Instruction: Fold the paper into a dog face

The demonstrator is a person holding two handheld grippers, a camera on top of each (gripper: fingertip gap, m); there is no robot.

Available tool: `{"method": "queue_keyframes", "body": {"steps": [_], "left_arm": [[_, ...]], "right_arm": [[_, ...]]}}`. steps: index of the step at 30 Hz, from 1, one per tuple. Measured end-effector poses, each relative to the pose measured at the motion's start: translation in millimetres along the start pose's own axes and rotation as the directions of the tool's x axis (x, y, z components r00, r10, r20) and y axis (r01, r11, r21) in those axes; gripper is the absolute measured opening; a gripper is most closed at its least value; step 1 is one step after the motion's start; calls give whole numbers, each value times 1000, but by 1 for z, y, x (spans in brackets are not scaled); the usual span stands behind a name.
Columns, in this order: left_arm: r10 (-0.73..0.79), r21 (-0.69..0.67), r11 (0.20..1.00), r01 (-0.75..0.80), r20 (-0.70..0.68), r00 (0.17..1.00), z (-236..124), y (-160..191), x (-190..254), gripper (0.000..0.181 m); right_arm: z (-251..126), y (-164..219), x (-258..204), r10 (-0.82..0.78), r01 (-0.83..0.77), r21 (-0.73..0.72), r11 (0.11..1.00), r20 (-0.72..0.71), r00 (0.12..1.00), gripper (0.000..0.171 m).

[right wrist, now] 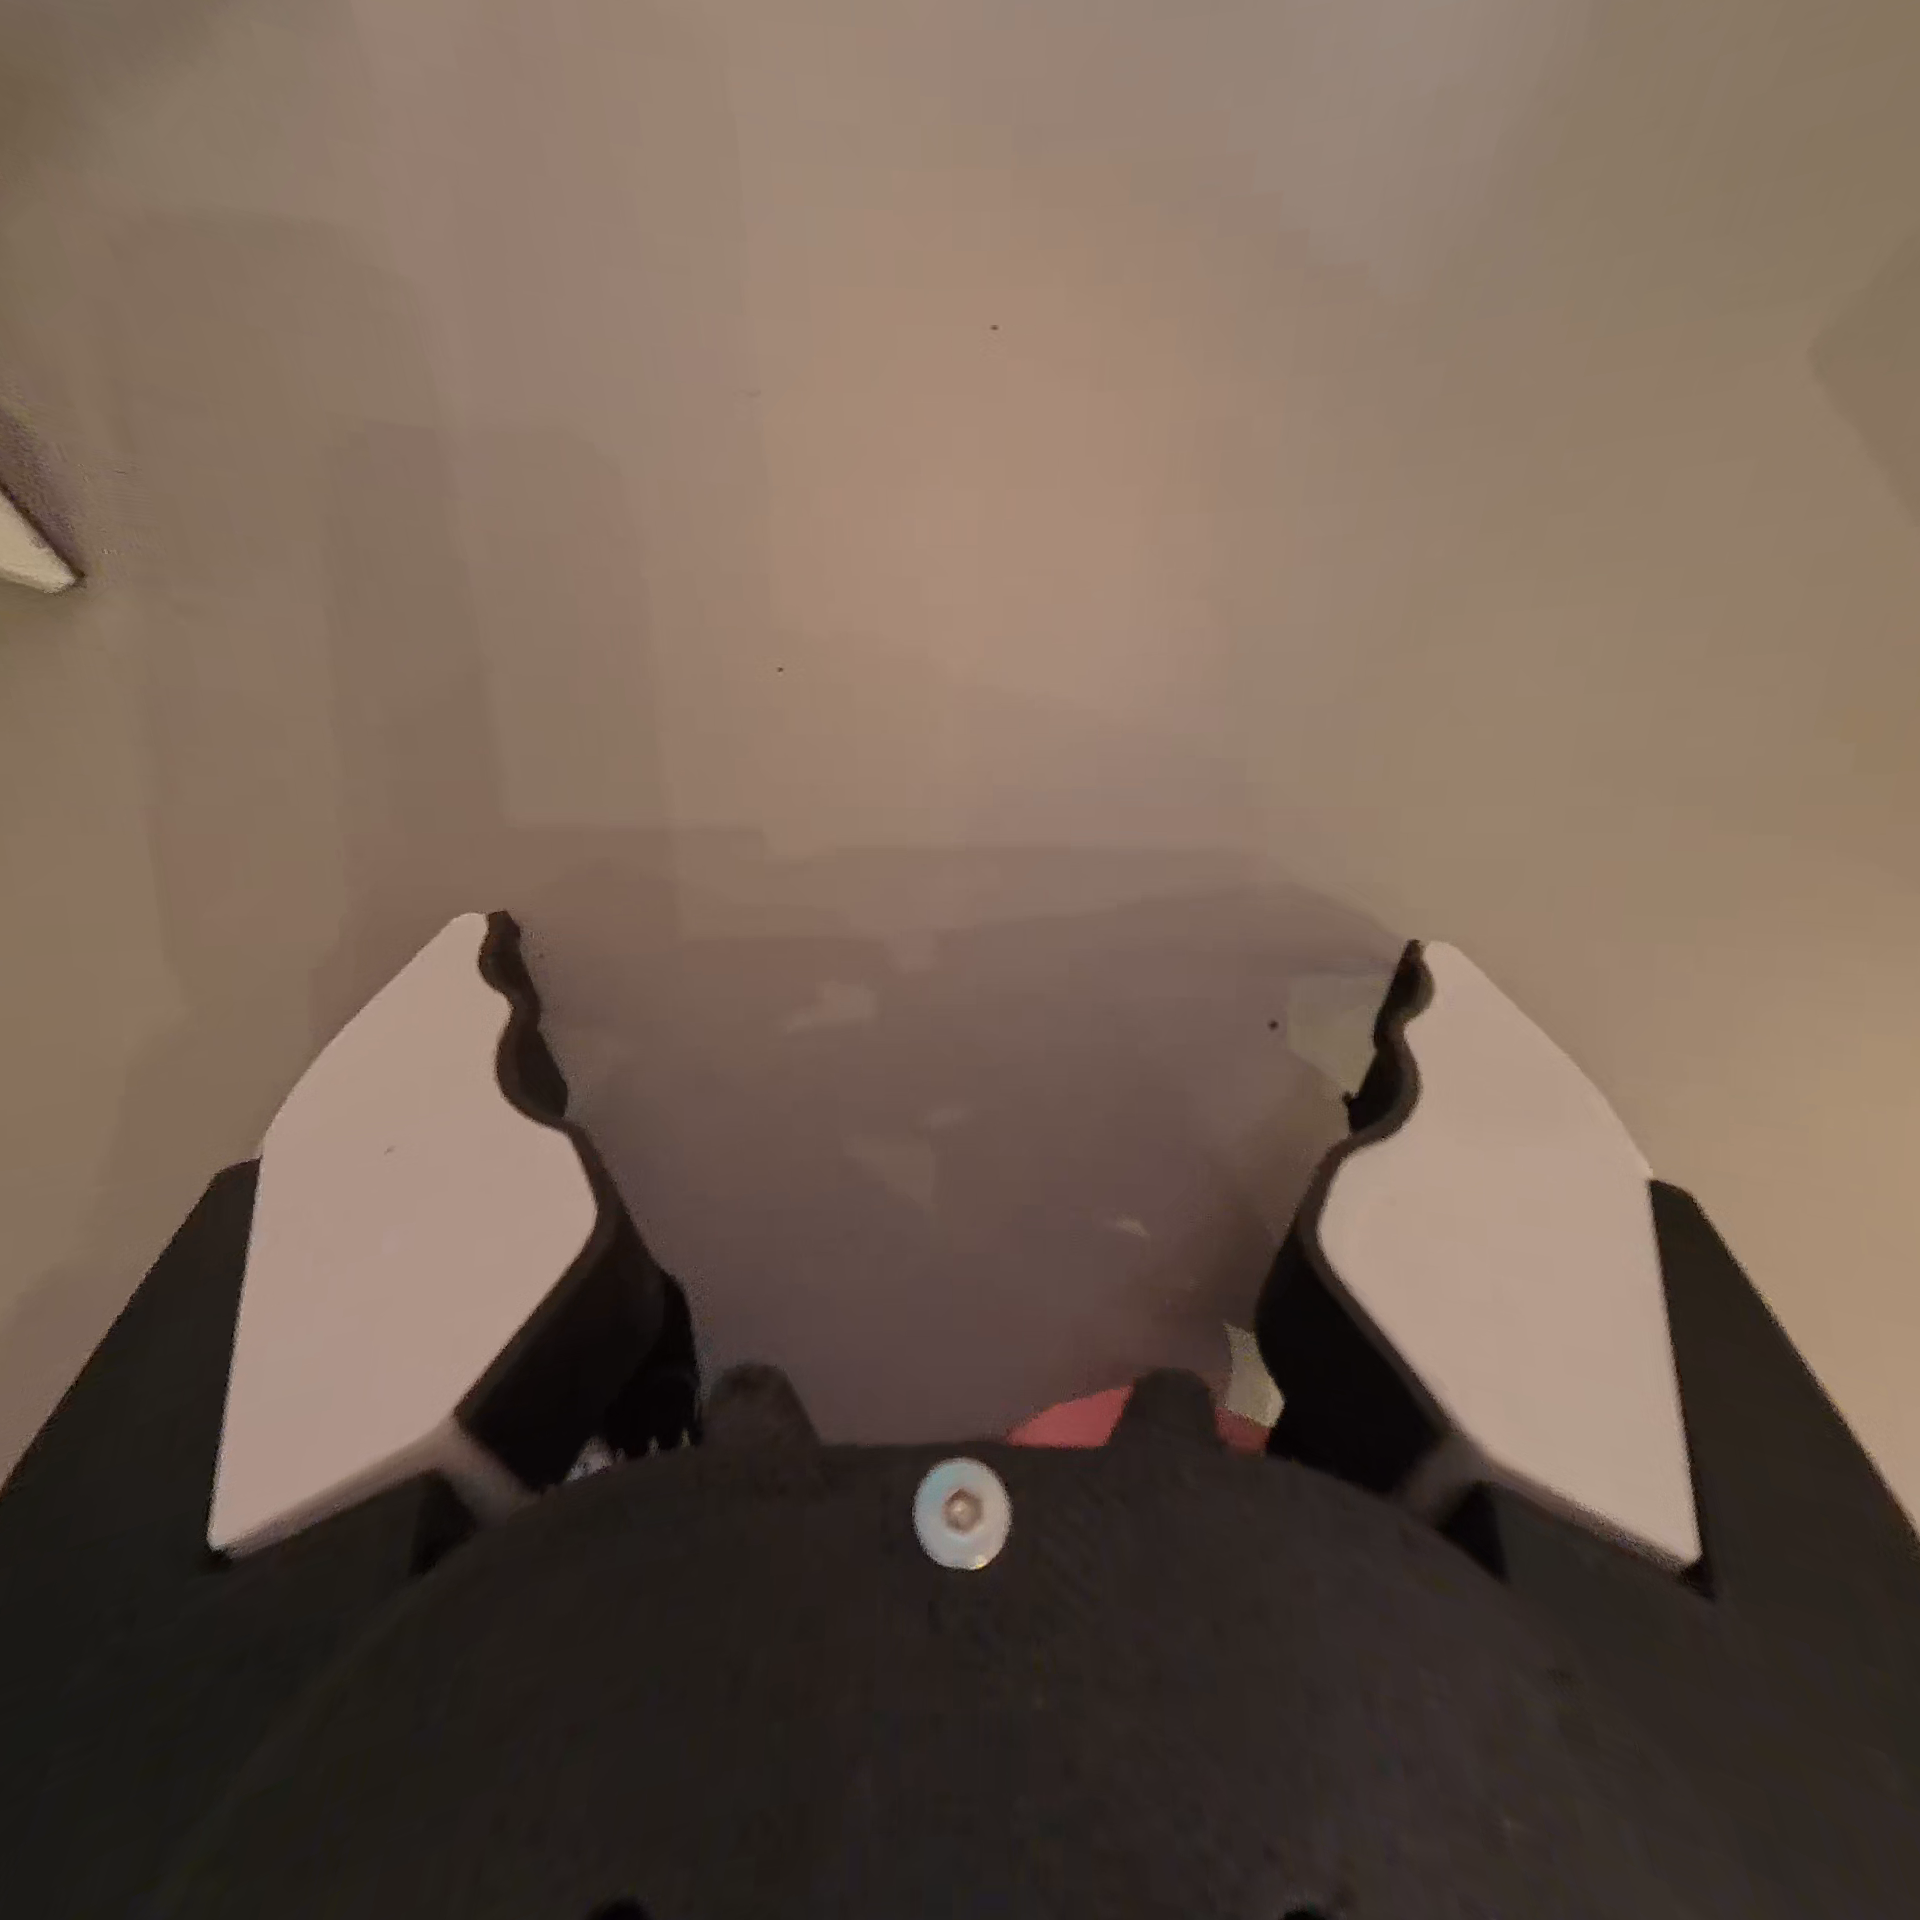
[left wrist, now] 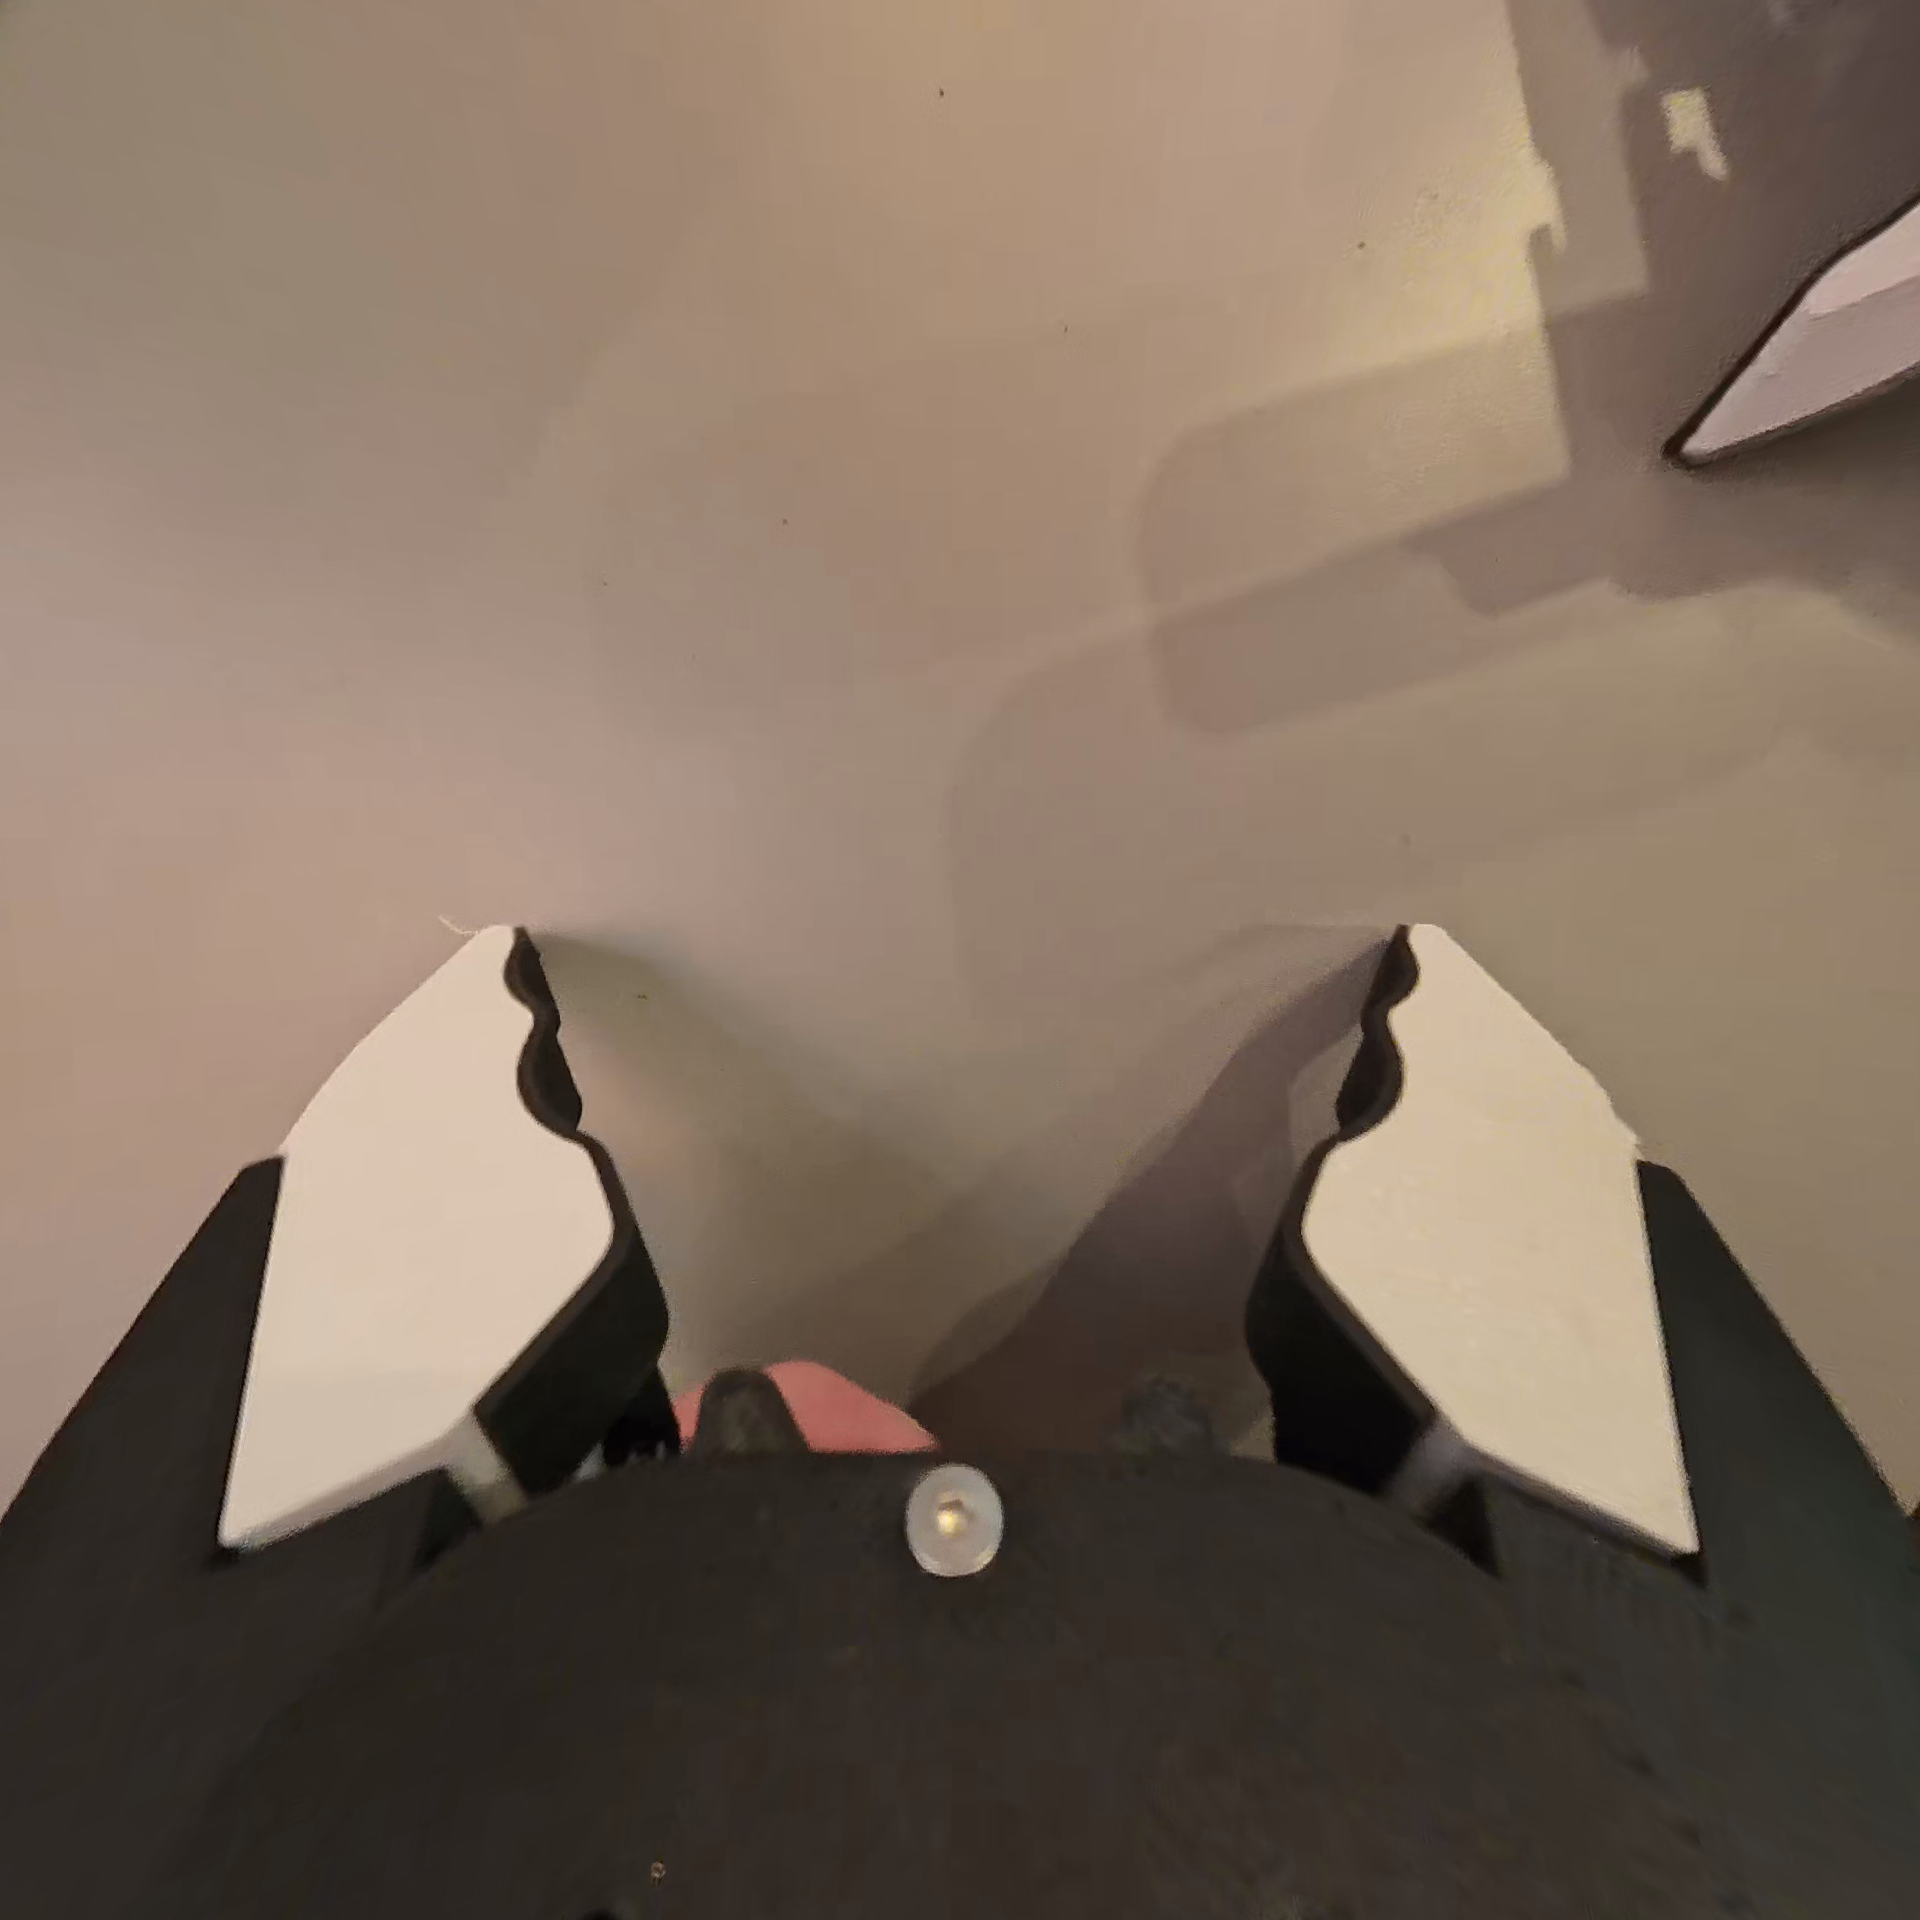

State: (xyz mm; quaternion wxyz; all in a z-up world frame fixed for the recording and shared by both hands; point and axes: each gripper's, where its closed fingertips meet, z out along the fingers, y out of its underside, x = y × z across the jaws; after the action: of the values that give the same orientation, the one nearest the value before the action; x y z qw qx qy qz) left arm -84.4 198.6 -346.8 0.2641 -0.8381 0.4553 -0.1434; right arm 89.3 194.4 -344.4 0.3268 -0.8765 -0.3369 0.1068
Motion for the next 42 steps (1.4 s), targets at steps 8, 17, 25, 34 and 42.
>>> {"method": "queue_keyframes", "body": {"steps": [8,17,25,34,42], "left_arm": [[-41,3,999,41,37,998,-1,3,-4,146],[-111,0,994,111,79,991,-3,6,-3,146],[-134,31,991,131,110,985,-4,6,-3,146],[-126,26,992,125,92,988,1,-2,6,146],[-105,26,994,104,74,992,2,-5,11,141]], "right_arm": [[3,-3,-3,32,-32,0,999,-19,999,146],[7,-10,-20,9,-9,10,1000,-20,1000,146],[8,-13,-32,-46,45,15,999,21,999,146],[19,-60,-93,-195,179,167,970,80,978,146],[28,-74,-131,-397,373,217,902,82,914,121]]}}
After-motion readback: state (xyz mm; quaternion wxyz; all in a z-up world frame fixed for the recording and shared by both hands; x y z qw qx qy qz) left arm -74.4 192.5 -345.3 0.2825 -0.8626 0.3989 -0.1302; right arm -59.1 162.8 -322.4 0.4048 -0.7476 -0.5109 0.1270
